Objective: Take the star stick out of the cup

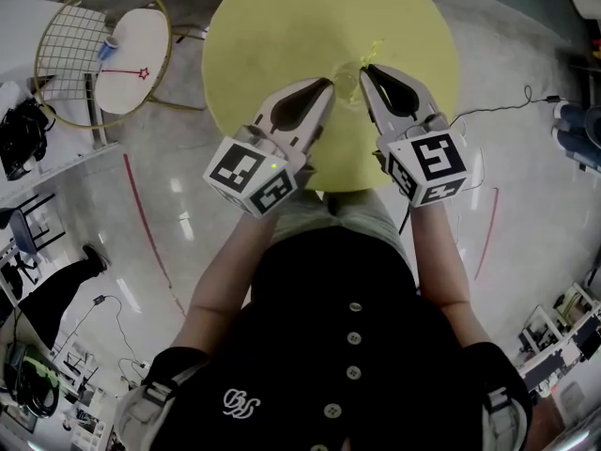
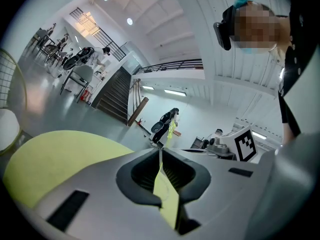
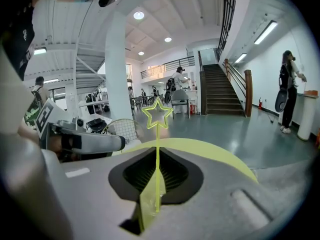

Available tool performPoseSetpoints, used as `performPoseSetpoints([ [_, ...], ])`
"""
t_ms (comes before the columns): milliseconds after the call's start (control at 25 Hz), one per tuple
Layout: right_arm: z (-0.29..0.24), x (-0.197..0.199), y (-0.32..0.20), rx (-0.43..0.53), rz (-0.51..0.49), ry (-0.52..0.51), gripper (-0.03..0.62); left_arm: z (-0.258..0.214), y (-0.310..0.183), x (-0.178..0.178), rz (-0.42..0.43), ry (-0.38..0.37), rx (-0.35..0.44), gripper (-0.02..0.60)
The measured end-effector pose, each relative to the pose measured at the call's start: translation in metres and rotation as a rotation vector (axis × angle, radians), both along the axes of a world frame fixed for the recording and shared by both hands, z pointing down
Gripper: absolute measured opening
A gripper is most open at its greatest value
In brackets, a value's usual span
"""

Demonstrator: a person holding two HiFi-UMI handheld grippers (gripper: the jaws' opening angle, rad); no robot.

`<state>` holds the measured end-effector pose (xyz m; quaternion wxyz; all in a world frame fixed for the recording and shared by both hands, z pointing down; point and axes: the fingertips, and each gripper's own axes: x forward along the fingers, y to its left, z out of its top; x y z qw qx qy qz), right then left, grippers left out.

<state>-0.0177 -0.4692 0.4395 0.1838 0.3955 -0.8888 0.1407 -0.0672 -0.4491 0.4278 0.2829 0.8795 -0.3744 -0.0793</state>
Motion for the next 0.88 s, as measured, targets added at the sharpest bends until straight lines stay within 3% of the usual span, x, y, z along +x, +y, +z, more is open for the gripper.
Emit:
performPoseSetpoints([
  [880, -0.084, 0.041, 0.053, 0.224, -0.07, -0.173, 0.019, -0.065, 0.076, 0.032, -0.128, -0.074, 0.161, 0.028],
])
